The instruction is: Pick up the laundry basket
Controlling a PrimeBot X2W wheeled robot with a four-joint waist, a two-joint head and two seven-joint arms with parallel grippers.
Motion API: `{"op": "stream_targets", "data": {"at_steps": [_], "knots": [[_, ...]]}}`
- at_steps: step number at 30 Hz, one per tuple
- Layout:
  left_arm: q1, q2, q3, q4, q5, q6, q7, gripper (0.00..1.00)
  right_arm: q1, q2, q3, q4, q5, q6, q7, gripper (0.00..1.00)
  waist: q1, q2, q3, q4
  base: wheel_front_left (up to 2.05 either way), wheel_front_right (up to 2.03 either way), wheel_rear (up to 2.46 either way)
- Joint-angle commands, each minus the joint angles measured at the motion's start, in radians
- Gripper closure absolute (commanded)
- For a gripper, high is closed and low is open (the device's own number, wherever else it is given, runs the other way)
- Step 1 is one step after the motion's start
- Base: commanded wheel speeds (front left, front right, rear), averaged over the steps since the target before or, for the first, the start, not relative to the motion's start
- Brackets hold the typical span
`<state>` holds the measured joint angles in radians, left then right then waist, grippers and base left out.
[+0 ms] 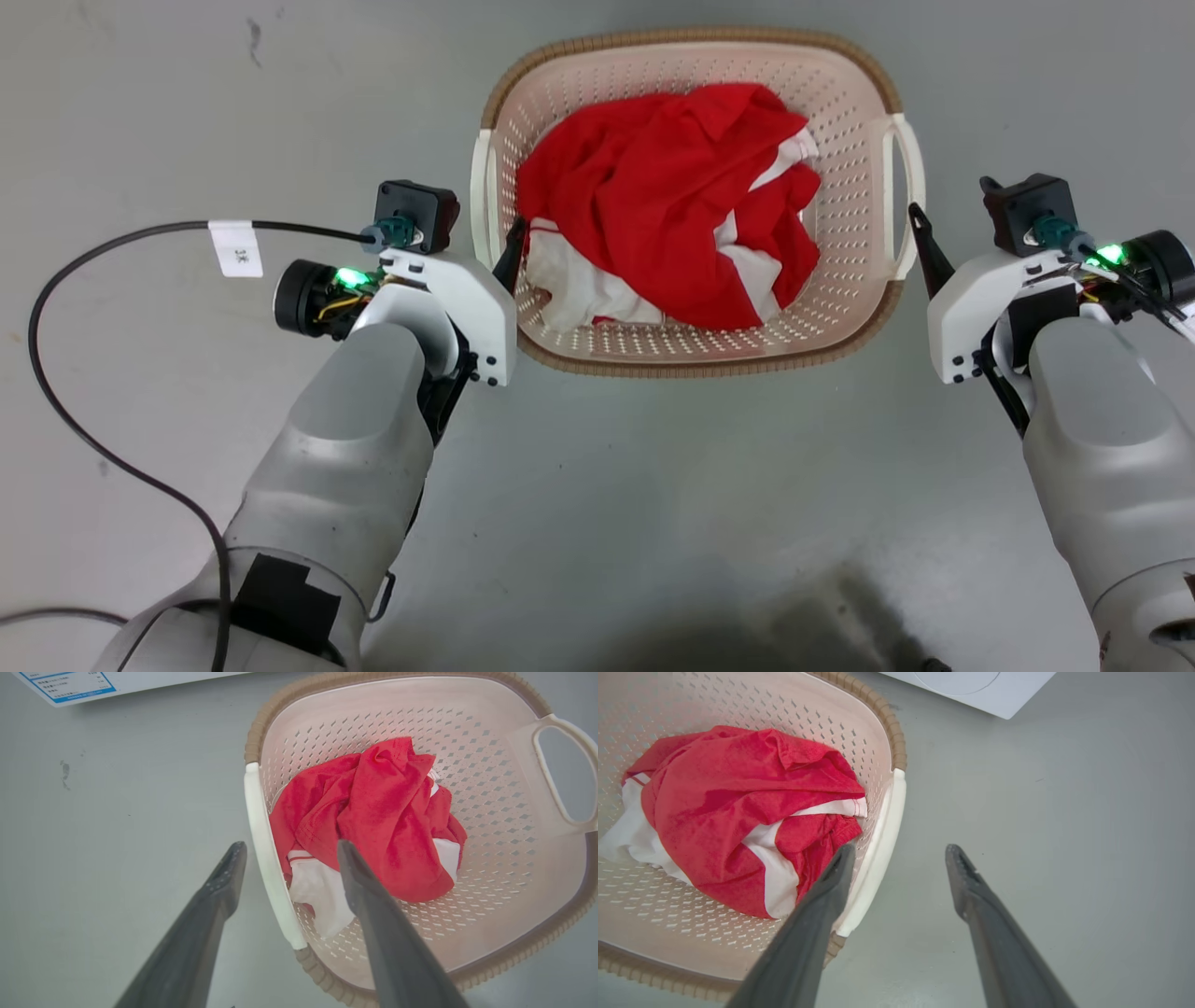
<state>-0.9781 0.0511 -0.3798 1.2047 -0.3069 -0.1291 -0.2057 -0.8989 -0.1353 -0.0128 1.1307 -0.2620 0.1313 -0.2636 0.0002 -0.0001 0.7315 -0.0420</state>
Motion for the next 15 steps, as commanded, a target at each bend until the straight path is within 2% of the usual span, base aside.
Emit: {"op": "stream_targets", "data": {"at_steps": [1,15], "knots": [[-0.025,0.005,-0.016,0.008,-0.018,-0.002,-0.005,0.0,-0.026,-0.004,-0.005,0.023,-0.015,-0.001,-0.002,0.0,-0.0002,0.0001,0.039,0.004,0.0,0.0,0.0],[-0.104,0.024,-0.106,0.033,-0.089,-0.002,-0.016,0.0,-0.124,0.007,-0.057,0.108,-0.06,-0.001,0.003,0.0,-0.0002,0.0001,0.148,0.016,0.0,0.0,0.0]]}}
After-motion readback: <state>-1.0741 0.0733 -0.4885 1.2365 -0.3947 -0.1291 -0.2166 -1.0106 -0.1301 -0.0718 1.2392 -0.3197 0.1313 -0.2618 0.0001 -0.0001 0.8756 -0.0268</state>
